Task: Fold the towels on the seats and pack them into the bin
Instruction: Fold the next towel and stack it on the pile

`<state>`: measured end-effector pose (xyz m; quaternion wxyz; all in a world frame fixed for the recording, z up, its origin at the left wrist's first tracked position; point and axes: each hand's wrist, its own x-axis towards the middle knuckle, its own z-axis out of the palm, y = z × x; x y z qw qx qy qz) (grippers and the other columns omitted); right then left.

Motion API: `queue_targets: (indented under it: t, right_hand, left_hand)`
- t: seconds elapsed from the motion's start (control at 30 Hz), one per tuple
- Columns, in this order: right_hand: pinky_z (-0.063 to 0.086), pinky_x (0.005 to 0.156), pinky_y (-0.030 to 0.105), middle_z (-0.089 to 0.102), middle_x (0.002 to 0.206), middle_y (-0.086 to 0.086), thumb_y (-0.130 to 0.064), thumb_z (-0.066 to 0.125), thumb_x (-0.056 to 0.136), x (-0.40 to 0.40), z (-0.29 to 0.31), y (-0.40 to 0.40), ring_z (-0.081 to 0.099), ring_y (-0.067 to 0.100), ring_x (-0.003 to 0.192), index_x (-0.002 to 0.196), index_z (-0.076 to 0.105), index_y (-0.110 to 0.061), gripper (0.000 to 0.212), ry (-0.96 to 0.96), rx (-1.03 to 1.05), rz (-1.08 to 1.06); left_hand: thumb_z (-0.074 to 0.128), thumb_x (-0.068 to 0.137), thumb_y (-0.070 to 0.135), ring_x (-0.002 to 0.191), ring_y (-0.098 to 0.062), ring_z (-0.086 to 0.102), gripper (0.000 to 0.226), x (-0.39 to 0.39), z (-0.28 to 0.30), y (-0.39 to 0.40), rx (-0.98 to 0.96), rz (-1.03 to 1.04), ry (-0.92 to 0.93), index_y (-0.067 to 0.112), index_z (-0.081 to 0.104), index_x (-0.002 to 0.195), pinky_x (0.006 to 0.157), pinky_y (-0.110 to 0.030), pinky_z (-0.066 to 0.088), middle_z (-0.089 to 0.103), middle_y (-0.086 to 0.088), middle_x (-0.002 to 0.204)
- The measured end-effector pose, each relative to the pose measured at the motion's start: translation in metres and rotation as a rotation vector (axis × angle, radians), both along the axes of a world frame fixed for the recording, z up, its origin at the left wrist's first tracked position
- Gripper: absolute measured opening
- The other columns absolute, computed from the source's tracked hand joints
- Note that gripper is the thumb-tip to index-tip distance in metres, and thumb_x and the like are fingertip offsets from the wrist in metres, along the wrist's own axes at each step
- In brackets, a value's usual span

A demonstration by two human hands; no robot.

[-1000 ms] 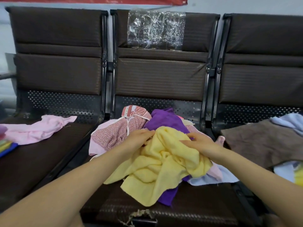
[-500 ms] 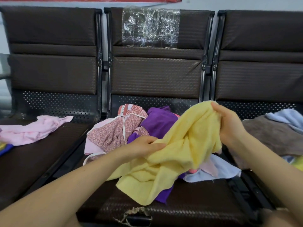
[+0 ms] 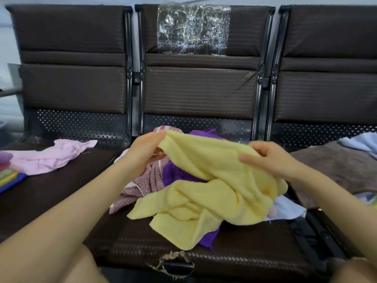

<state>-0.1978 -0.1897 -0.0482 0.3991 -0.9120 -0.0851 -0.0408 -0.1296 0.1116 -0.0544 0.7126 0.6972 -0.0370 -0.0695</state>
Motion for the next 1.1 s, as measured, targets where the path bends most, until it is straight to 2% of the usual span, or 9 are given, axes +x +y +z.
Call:
queue_targets:
  t: [0.2,0.33,0.37,0.5,0.63,0.8,0.9,1.0,1.1]
  right_hand:
    - [0.035,0.058,0.02,0.052,0.061,-0.002,-0.061,0.054,0.078,-0.011,-0.021,0.04,0.044,0.011,0.06,0.058,0.065,-0.021,0.046,0.483,-0.025,0.3]
    - [0.042,0.065,0.024,0.064,0.069,-0.003,-0.038,0.063,0.089,0.002,-0.035,0.053,0.053,0.011,0.063,0.076,0.074,-0.018,0.027,0.193,0.072,0.146]
    - [0.046,0.07,0.025,0.067,0.078,-0.005,-0.033,0.068,0.087,0.006,-0.04,0.053,0.058,0.01,0.071,0.086,0.073,-0.02,0.014,0.124,0.072,0.093]
    - [0.046,0.087,0.019,0.065,0.106,-0.012,-0.04,0.074,0.08,0.009,-0.057,0.056,0.06,0.005,0.099,0.113,0.064,-0.03,0.036,0.245,-0.184,0.138]
    - [0.043,0.068,0.016,0.064,0.084,-0.013,-0.032,0.076,0.081,0.012,-0.052,0.058,0.056,0.003,0.077,0.09,0.067,-0.024,0.015,0.201,-0.14,0.111]
    - [0.037,0.053,0.011,0.055,0.064,-0.015,-0.023,0.077,0.08,0.011,-0.039,0.047,0.049,-0.004,0.057,0.074,0.061,-0.019,0.017,0.239,0.073,0.072]
    - [0.035,0.049,0.014,0.049,0.056,-0.014,-0.015,0.078,0.078,0.012,-0.029,0.038,0.045,-0.001,0.05,0.072,0.059,-0.018,0.02,0.188,0.191,0.012]
    - [0.035,0.051,0.018,0.047,0.052,-0.015,-0.017,0.08,0.077,0.013,-0.022,0.03,0.042,0.001,0.049,0.075,0.064,-0.021,0.017,0.068,0.057,-0.005]
    - [0.036,0.056,0.022,0.05,0.059,-0.012,-0.029,0.08,0.076,0.01,-0.02,0.025,0.044,0.002,0.054,0.079,0.07,-0.03,0.01,0.052,-0.149,0.013]
  left_hand:
    - [0.053,0.098,0.026,0.097,-0.019,0.06,0.026,-0.001,-0.022,0.019,0.107,0.088,0.131,0.013,0.06,0.119,0.069,-0.026,0.057,0.062,-0.009,0.11]
    - [0.051,0.099,0.022,0.107,-0.021,0.059,0.028,0.001,-0.031,0.037,0.067,-0.006,0.157,0.008,0.061,0.12,0.08,-0.031,0.054,0.064,-0.01,0.114]
    - [0.05,0.099,0.02,0.107,-0.021,0.059,0.029,0.002,-0.033,0.041,0.03,-0.039,0.164,0.005,0.059,0.123,0.082,-0.032,0.054,0.063,-0.011,0.113]
    - [0.05,0.098,0.02,0.102,-0.019,0.065,0.032,0.0,-0.037,0.047,-0.086,-0.126,0.214,0.0,0.059,0.121,0.081,-0.03,0.057,0.067,-0.015,0.115]
    - [0.048,0.098,0.034,0.104,-0.014,0.065,0.033,-0.001,-0.042,0.046,-0.001,-0.192,0.317,0.009,0.067,0.109,0.09,-0.031,0.052,0.071,-0.007,0.11]
    - [0.059,0.094,0.019,0.078,-0.01,0.059,0.012,-0.005,-0.045,0.04,0.222,-0.193,0.258,0.009,0.065,0.094,0.067,-0.019,0.053,0.065,-0.003,0.088]
    - [0.059,0.093,0.035,0.064,-0.01,0.052,0.024,-0.006,-0.039,0.033,0.239,-0.202,0.263,0.012,0.065,0.089,0.065,-0.023,0.048,0.06,0.0,0.075]
    - [0.055,0.09,0.051,0.059,-0.013,0.05,0.041,-0.005,-0.036,0.024,0.234,-0.149,0.308,0.012,0.066,0.085,0.062,-0.025,0.047,0.062,-0.002,0.069]
    - [0.055,0.096,0.03,0.058,-0.012,0.047,0.023,-0.004,-0.038,0.014,0.226,-0.179,0.245,0.012,0.06,0.083,0.057,-0.022,0.044,0.055,-0.001,0.068]
